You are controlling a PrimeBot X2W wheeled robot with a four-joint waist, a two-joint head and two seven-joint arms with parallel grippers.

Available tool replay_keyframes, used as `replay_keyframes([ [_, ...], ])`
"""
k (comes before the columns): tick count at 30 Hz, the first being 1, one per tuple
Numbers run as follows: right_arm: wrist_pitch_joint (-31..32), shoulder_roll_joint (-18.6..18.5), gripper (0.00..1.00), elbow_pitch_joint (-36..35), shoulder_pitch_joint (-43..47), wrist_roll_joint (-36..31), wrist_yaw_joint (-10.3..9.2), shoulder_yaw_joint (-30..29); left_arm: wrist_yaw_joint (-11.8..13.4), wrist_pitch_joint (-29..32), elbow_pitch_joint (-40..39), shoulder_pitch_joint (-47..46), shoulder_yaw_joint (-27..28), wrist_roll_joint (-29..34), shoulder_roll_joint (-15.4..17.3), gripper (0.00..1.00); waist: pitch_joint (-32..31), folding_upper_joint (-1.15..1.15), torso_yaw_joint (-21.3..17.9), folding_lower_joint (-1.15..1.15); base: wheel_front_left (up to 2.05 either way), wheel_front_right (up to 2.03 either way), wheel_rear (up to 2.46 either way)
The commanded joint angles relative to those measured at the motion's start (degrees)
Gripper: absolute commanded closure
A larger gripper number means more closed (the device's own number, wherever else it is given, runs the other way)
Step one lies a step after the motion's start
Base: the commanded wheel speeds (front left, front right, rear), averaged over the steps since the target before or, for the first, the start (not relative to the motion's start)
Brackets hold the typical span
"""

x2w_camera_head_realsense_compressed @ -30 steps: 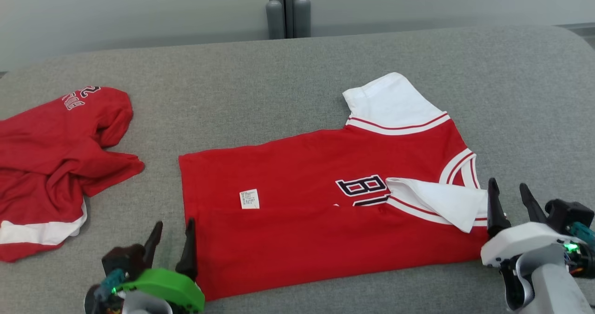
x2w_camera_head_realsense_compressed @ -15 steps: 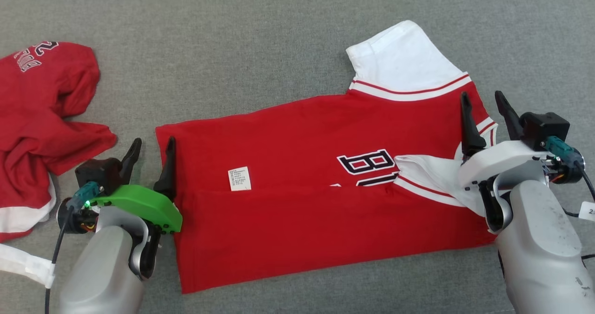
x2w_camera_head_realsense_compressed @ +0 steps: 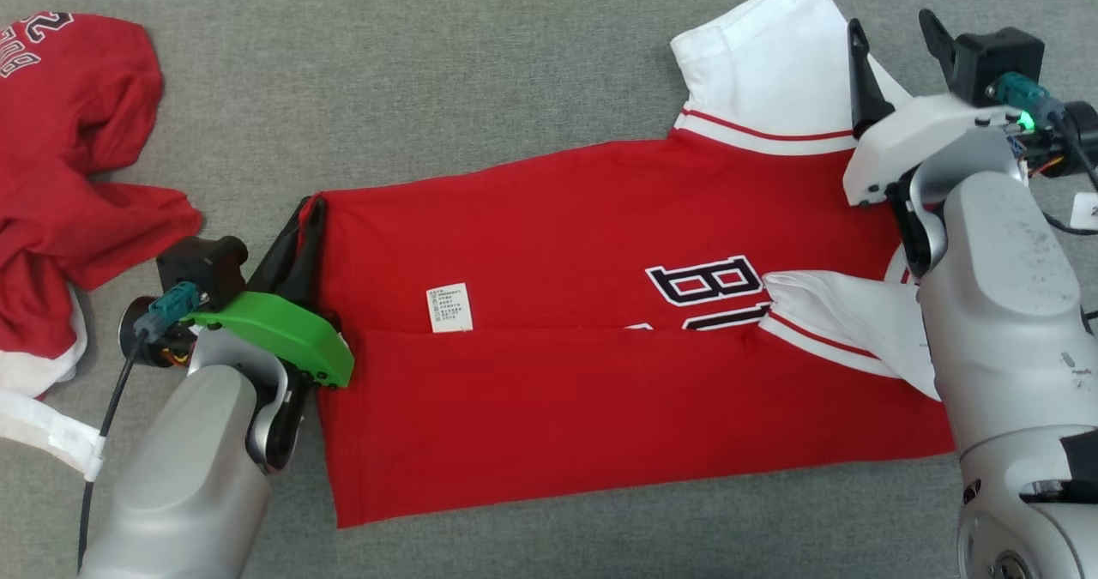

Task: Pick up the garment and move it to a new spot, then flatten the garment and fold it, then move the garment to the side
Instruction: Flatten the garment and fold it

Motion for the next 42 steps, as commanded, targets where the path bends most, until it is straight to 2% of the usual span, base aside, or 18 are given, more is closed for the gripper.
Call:
replay_keyframes([
  [1, 1.04, -0.20, 0.00, 1.44, -1.87, -0.80, -0.09, -0.91, 0.14, 0.61, 0.25, 0.49, -1.55, -0.44, -0.09, 1.00, 0.95, 0.00, 1.83, 0.00, 0.00, 0.00, 0.00],
  [12, 7.08, -0.22, 0.00, 8.95, -8.80, -9.71, -0.09, -5.98, 0.14, 0.54, -4.25, -0.50, -4.02, -2.12, -0.13, 1.00, 3.21, 0.00, 5.76, 0.00, 0.00, 0.00, 0.00],
  [13, 7.05, -0.20, 0.03, 9.45, -8.91, -10.32, -0.09, -6.60, 0.14, 0.54, -4.43, -0.50, -4.07, -2.22, -0.16, 1.00, 3.29, 0.00, 5.94, 0.00, 0.00, 0.00, 0.00],
  [14, 7.17, -0.18, 0.56, 10.02, -9.01, -10.74, -0.09, -6.90, 0.14, 0.54, -4.57, -0.49, -4.10, -2.33, -0.19, 1.00, 3.32, 0.00, 6.05, 0.00, 0.00, 0.00, 0.00],
  [15, 7.08, -0.15, 1.00, 10.40, -9.14, -11.11, -0.08, -7.34, 0.15, 0.53, -4.69, -0.47, -4.12, -2.37, -0.19, 1.00, 3.38, 0.00, 6.14, 0.00, 0.00, 0.00, 0.00],
  [20, 1.51, -0.37, 1.00, 8.10, -11.45, -12.92, -0.09, -10.39, 0.16, 0.46, -6.27, -1.22, -2.78, -1.96, 0.30, 1.00, 3.58, 0.00, 6.10, 0.00, 0.00, 0.00, 0.00],
  [24, -2.71, -0.27, 1.00, 5.25, -12.49, -13.86, -0.10, -12.96, 0.16, 0.38, -9.44, -2.68, 1.07, 0.11, 0.43, 1.00, 3.39, 0.00, 5.74, 0.00, 0.00, 0.00, 0.00],
  [27, -3.66, -0.33, 1.00, 3.25, -12.94, -12.87, -0.10, -13.50, 0.16, 0.36, -11.87, -2.74, 4.53, 2.39, 0.10, 1.00, 2.81, 0.00, 5.15, 0.00, 0.00, 0.00, 0.00],
  [35, -3.73, -0.24, 1.00, -5.90, -6.12, -3.39, -0.10, -7.02, 0.16, 0.36, -13.75, 1.51, 8.42, 7.23, -1.40, 1.00, -0.66, 0.00, 2.84, 0.00, 0.00, 0.00, 0.00],
  [42, -3.74, -0.24, 1.00, -12.74, 6.97, 4.94, -0.10, -2.25, 0.16, 0.36, -12.99, 7.30, 11.34, 9.85, -2.69, 1.00, -4.73, 0.00, 0.50, 0.00, 0.00, 0.00, 0.00],
])
